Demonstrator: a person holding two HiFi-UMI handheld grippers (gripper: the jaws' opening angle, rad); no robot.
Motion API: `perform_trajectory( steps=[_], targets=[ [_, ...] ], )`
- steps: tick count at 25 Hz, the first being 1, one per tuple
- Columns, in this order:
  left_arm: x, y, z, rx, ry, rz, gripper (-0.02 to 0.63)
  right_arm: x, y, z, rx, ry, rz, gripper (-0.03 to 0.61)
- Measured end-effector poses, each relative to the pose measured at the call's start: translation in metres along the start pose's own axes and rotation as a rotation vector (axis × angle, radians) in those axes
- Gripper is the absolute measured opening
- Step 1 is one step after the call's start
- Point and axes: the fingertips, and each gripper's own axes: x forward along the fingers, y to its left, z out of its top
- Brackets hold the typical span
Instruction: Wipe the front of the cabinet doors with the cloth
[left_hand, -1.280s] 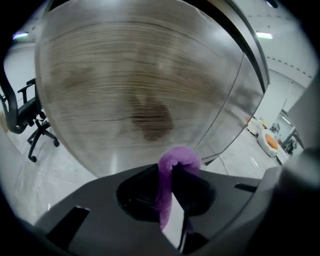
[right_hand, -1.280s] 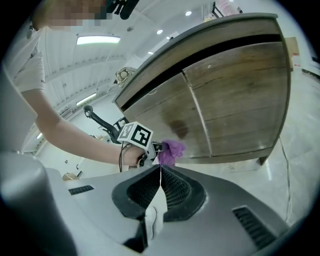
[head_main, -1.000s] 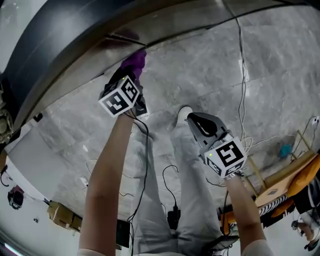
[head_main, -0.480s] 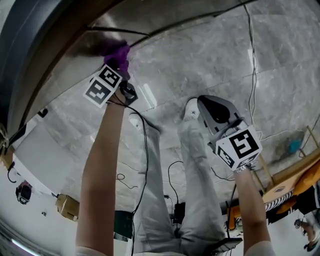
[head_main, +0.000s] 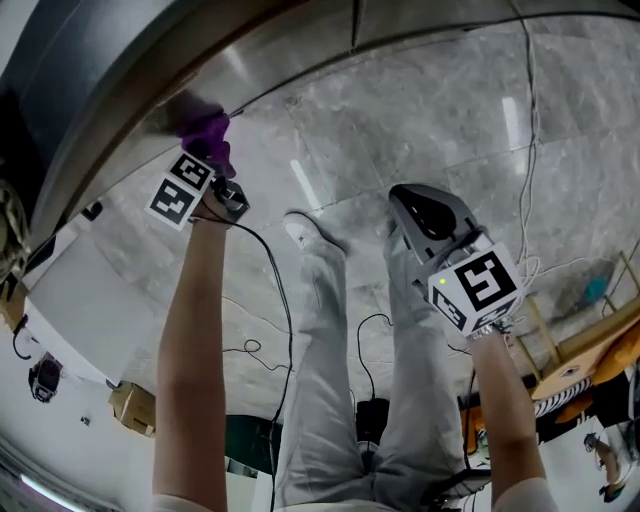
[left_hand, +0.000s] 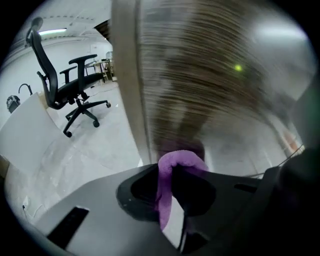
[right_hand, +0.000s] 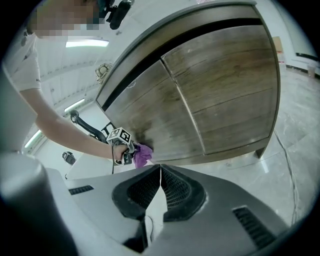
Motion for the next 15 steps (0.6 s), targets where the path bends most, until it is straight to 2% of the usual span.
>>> perform_trajectory(
  steps=[4,8,11,15],
  targets=[
    [-0.003,0.042,0.009,0.075,0.002,0.017,0.057,0.033,0.039,0.005,0.036,-0.021,0.031,0.028],
    [-0.008,0.044,-0.004,0.169,0.03,0.018,0.057,0.047,0.064,0.019,0.047,-0.036,0.063,0.028],
    [0.001,0.006,-0.031,0.253,0.069,-0.055,0.057,0.048,0.062,0.023,0.031,-0.032,0.084,0.028],
    [0.019,-0.075,-0.066,0.356,0.109,-0.189,0.057,0.032,0.038,0.015,-0.01,-0.013,0.078,0.028]
  ],
)
